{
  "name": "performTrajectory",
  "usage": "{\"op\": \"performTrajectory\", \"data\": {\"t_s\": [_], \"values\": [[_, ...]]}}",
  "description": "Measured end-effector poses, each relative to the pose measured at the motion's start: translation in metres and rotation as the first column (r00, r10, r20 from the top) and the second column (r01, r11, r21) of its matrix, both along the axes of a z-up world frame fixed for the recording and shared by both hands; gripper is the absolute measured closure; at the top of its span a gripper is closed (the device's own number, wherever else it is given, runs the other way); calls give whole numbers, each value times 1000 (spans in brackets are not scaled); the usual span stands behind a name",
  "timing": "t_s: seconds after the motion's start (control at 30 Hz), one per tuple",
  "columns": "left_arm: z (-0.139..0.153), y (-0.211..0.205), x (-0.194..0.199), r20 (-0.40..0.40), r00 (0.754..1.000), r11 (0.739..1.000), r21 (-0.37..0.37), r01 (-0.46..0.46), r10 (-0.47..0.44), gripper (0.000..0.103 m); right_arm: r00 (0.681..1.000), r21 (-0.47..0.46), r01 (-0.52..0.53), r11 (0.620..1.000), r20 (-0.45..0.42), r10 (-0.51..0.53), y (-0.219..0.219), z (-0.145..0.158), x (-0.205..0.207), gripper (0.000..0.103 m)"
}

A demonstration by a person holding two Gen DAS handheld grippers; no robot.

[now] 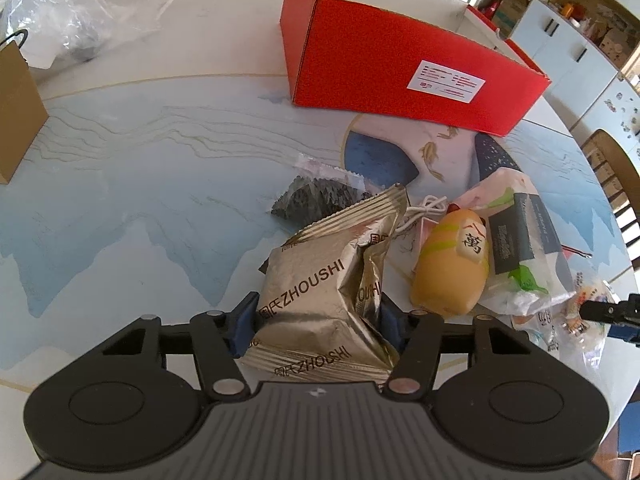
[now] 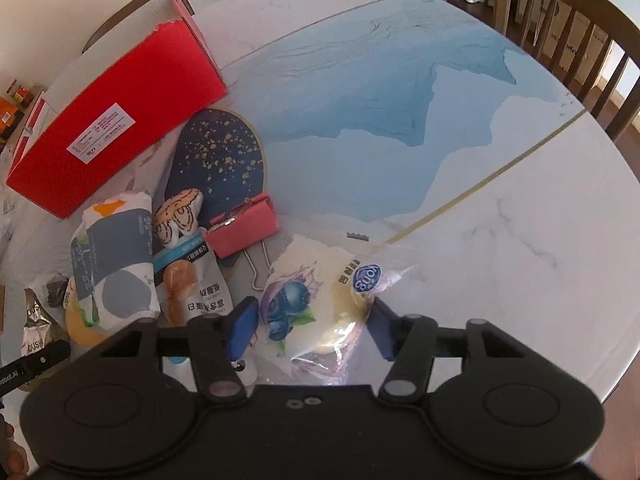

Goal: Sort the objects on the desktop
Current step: 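Grasp the gold ZHOUSHI bag with left tool while right tool grasps blueberry bun bag, then carry both held bags over the red box and lower them inside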

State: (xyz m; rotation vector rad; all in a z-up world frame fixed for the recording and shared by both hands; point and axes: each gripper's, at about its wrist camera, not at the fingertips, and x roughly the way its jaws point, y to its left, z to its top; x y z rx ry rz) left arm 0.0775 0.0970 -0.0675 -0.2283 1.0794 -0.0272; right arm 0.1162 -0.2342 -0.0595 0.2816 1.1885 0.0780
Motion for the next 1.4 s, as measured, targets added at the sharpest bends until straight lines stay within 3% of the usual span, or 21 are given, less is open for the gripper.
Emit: {"op": "performTrajectory", "data": {"t_s": [0.37,0.73,1.0,1.4], "values": [[17,11,-9,54,996,997,-36,67,-65,44,997,11,58,998,54,-59,-1,20,-13,52],[45,20,-12,115,984,989,-41,141,-135,44,988,50,47,998,144,-54,13,63,-26,52],[62,15,-10,146,979,987,-55,149,-140,44,980,70,-52,996,196,37,28,99,-15,52],[95,-15,22,180,980,996,-3,85,-83,44,940,87,-267,960,243,240,40,130,53,52]]}}
